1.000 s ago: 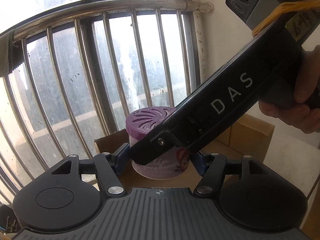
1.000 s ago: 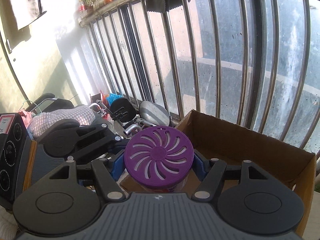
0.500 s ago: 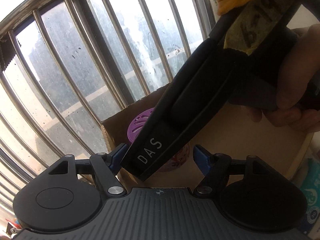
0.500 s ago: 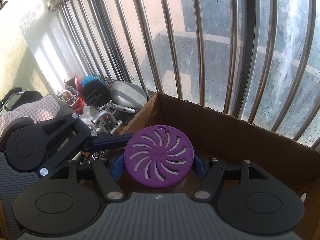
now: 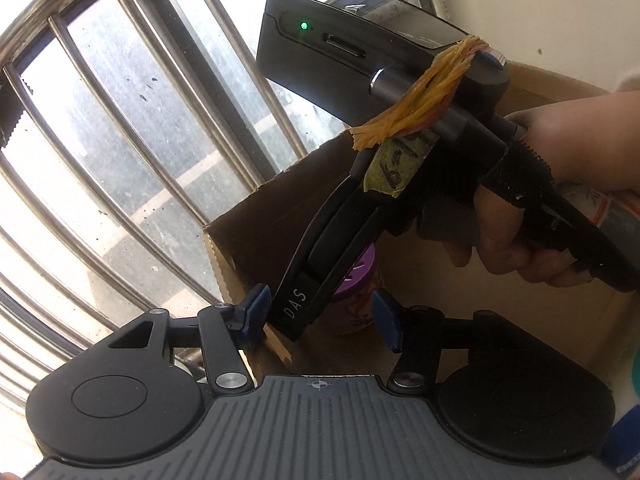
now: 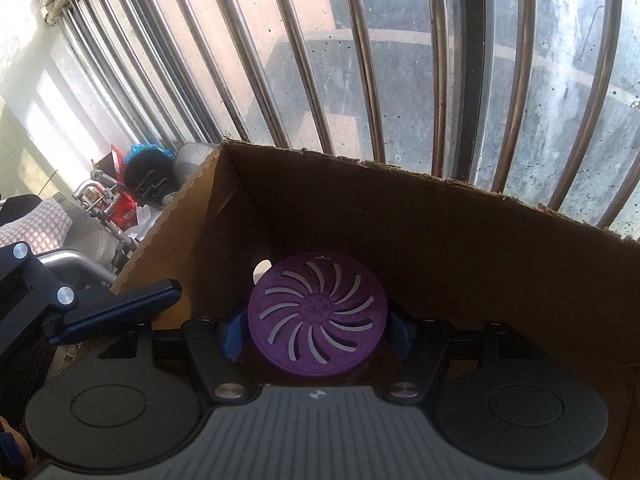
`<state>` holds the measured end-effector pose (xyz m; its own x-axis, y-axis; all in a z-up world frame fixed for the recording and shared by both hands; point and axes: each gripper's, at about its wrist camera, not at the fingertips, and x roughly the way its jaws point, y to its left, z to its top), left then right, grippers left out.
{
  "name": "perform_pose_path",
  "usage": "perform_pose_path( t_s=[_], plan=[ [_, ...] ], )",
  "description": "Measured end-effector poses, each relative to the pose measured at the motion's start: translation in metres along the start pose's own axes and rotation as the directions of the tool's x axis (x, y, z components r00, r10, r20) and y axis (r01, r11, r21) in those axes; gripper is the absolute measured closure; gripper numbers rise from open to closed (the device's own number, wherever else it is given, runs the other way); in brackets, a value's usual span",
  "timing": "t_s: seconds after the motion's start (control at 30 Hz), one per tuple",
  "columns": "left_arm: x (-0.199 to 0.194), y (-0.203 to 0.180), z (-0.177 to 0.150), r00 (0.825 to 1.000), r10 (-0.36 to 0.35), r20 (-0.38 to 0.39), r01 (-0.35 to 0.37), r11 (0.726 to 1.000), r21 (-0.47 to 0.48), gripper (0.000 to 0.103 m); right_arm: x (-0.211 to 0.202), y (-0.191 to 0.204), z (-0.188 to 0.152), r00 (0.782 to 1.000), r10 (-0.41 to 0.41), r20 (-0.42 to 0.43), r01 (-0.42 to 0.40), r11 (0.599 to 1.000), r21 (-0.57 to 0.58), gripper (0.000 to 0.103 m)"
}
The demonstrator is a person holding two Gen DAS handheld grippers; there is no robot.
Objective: Organize objects
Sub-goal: 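Lift the purple-lidded jar with the right gripper over the cardboard box, then lower the jar into the box and open the right gripper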
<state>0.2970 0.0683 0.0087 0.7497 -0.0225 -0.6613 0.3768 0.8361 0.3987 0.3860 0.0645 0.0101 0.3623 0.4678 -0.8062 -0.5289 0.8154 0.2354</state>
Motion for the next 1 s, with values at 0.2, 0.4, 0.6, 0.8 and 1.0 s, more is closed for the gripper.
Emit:
perform_pose_path(
  t_s=[0.2, 0.4, 0.6, 0.8, 1.0],
  plan=[
    [-0.007, -0.004, -0.006, 1.000, 0.029, -0.009, -0.029, 0.999, 0.026, 0.047, -0.005, -0.004, 0.004, 1.000, 0.010, 0.003, -0.010, 1.000, 0.005, 0.023],
    [-0.014, -0.009, -0.010, 1.000, 0.010, -0.015, -0.010, 0.999, 0.036, 0.050, -0.021, -0.023, 0.001, 0.999, 0.044, 0.027, -0.045, 0.998, 0.033, 0.006],
    [-0.005, -0.022, -0.008, 0.998, -0.026, -0.060, 0.030, 0.998, 0.063, 0.060, -0.041, -0.063, -0.004, 0.990, 0.111, 0.085, -0.122, 0.983, 0.139, 0.016],
    [0.009, -0.021, 0.006, 0.994, -0.023, -0.107, 0.032, 0.996, 0.082, 0.072, -0.024, -0.102, -0.006, 0.974, 0.194, 0.116, -0.222, 0.920, 0.323, 0.066],
    [0.022, -0.025, 0.007, 0.984, -0.007, -0.176, 0.035, 0.987, 0.160, 0.086, -0.011, -0.103, -0.002, 0.957, 0.263, 0.126, -0.291, 0.889, 0.353, 0.077]
  ],
)
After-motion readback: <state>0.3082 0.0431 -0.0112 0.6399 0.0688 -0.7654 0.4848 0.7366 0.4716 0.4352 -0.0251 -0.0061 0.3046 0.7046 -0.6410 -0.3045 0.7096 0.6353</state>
